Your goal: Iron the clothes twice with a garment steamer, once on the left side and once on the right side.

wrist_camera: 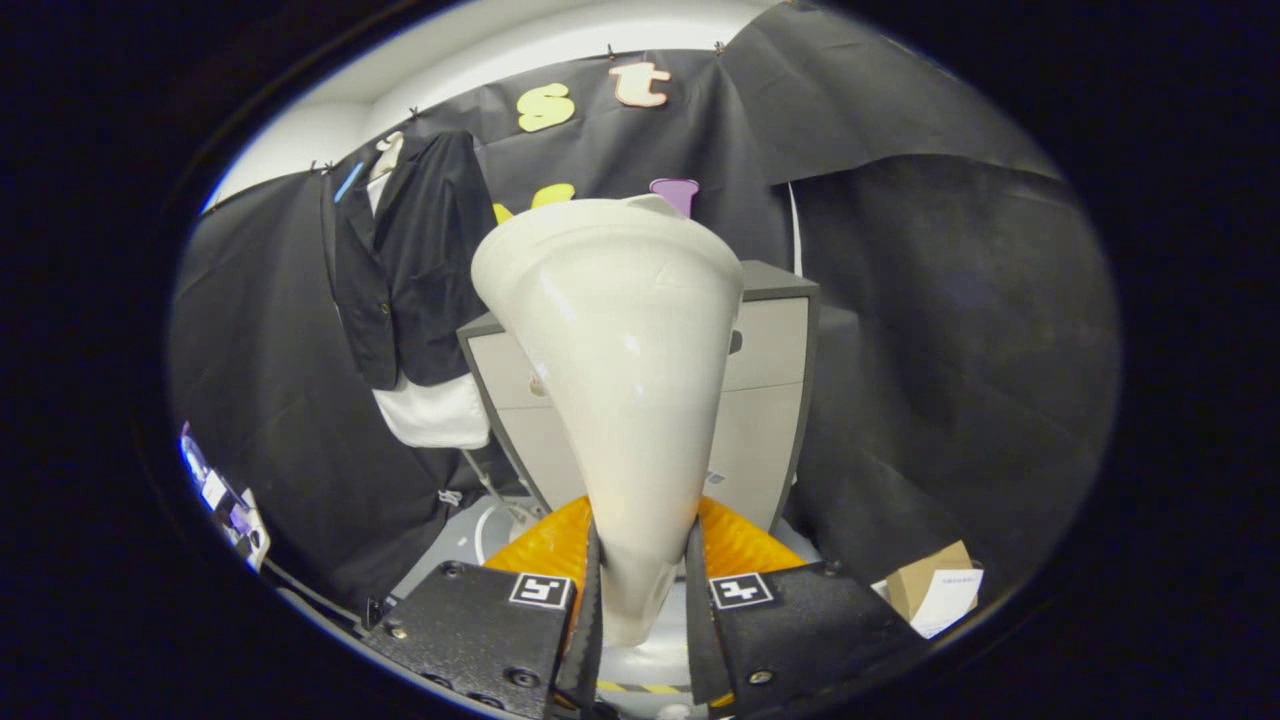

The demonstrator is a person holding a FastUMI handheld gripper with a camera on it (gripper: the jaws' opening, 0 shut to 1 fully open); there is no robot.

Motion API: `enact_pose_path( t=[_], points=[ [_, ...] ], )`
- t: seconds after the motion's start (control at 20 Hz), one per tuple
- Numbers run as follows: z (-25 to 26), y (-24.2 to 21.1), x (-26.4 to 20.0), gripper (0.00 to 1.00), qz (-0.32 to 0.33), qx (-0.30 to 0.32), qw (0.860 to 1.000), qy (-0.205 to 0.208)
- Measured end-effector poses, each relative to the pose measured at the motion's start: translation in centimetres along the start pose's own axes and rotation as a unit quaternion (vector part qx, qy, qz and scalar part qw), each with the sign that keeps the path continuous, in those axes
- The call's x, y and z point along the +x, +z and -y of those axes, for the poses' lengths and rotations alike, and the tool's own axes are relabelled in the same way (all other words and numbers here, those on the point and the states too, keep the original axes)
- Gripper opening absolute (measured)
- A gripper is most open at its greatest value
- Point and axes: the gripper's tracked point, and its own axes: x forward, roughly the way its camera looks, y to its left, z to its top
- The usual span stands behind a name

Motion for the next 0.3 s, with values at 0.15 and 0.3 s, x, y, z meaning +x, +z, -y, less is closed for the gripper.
enact_pose_path(
  t=[0.15,0.3],
  points=[
    [-0.13,-0.03,0.02,0.37,-0.002,-0.001,1.0,0.005],
    [-0.28,-0.15,-0.07,0.37,-0.005,0.003,1.0,0.008]
  ],
)
